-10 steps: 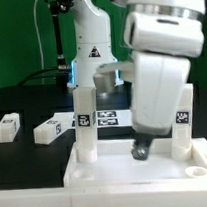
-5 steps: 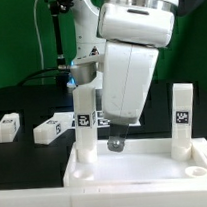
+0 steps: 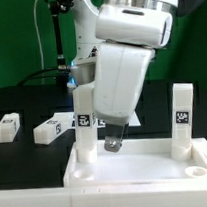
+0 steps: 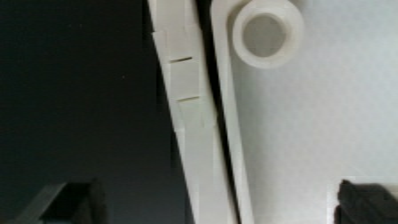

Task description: Assemble desk

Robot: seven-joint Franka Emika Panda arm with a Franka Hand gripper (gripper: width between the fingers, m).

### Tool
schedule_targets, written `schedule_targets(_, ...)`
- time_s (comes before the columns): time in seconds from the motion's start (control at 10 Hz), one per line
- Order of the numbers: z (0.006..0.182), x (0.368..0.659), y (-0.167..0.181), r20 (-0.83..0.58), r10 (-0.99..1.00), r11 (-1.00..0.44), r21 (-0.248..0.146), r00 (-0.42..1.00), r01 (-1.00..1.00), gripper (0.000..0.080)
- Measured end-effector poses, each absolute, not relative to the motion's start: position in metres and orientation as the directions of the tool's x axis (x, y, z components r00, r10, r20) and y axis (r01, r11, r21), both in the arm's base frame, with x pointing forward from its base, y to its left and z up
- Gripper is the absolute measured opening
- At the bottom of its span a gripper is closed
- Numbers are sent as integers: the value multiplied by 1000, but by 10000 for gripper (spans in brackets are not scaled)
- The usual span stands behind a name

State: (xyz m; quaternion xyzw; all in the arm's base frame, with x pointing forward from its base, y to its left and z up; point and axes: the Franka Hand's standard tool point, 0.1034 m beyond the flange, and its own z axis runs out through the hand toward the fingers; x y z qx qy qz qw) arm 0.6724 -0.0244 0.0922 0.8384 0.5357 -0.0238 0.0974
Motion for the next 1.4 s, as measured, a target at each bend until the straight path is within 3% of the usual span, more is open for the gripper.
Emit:
schedule_targets(0.2,92,664,-42,-140,762,-619,131,633,774,649)
schedule_targets(0.7,90,664,-46,-93,512,-837,170,854,520,649)
schedule_targets(0.8,90,662,-47,-72,418,-894,147,906,424,649)
schedule_targets(0.9,93,659,-65,-40,210,-974,74,977,212,649)
schedule_targets(1.0,94,654,-86,-38,90,-995,39,995,91,649)
schedule_targets(1.2,90,643,-115,-64,50,-999,15,997,51,649)
schedule_targets(1.4,89,642,-117,-61,47,-999,18,997,48,649)
